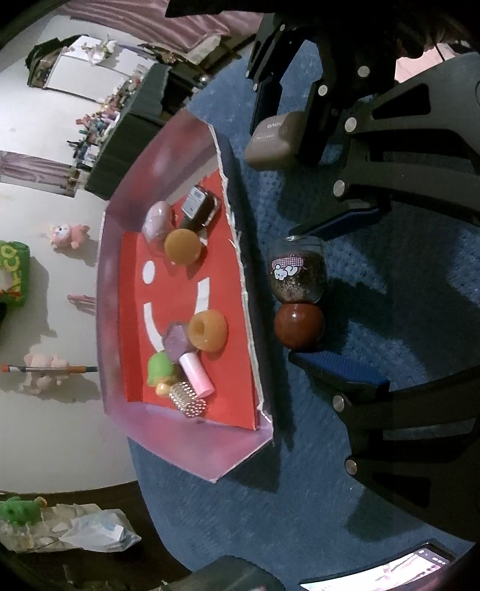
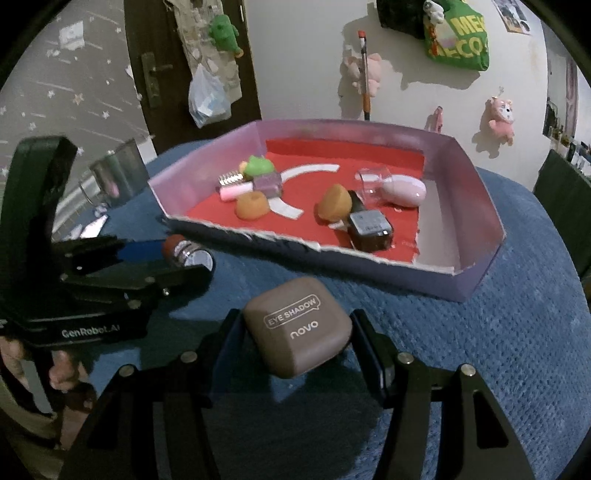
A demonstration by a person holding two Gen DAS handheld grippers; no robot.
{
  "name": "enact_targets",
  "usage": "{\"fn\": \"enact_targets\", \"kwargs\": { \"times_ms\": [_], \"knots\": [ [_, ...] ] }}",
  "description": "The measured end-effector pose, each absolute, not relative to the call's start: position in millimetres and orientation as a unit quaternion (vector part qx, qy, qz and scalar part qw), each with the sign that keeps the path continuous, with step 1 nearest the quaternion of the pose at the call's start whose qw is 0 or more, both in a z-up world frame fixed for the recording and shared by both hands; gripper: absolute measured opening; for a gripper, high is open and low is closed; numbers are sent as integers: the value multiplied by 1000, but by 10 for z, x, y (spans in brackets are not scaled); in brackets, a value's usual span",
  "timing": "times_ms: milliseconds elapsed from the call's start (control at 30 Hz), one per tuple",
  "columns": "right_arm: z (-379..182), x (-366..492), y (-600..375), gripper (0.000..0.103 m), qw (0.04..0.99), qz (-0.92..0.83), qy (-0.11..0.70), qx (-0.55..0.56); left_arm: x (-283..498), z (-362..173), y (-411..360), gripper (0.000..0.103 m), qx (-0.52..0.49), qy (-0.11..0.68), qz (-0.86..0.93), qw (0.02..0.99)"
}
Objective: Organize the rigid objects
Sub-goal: 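Carry the eye shadow case with the right tool while the left carries the glass jar into the box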
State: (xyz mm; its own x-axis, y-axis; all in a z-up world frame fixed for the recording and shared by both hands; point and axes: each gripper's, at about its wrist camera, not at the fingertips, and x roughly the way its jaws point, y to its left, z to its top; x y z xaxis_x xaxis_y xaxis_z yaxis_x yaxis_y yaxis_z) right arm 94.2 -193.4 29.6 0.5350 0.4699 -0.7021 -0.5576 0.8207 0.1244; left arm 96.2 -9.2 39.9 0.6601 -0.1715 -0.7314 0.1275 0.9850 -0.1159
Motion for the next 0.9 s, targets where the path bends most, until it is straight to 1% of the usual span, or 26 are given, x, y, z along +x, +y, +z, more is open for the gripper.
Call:
{"fn": "enact_targets", "kwargs": {
  "times_ms": [467, 733, 900],
  "knots": [
    [540, 901, -1934, 61, 874, 320, 365, -33, 938, 673, -69, 56, -35, 375, -87, 922],
    [692, 1033, -1961, 61, 874, 327, 358, -21, 1068, 826, -76, 56, -26, 358, -83, 930],
    [773, 1186, -1957, 61, 876, 324, 358, -14, 1220, 840, -42, 56, -35, 365, -88, 926]
  ]
}}
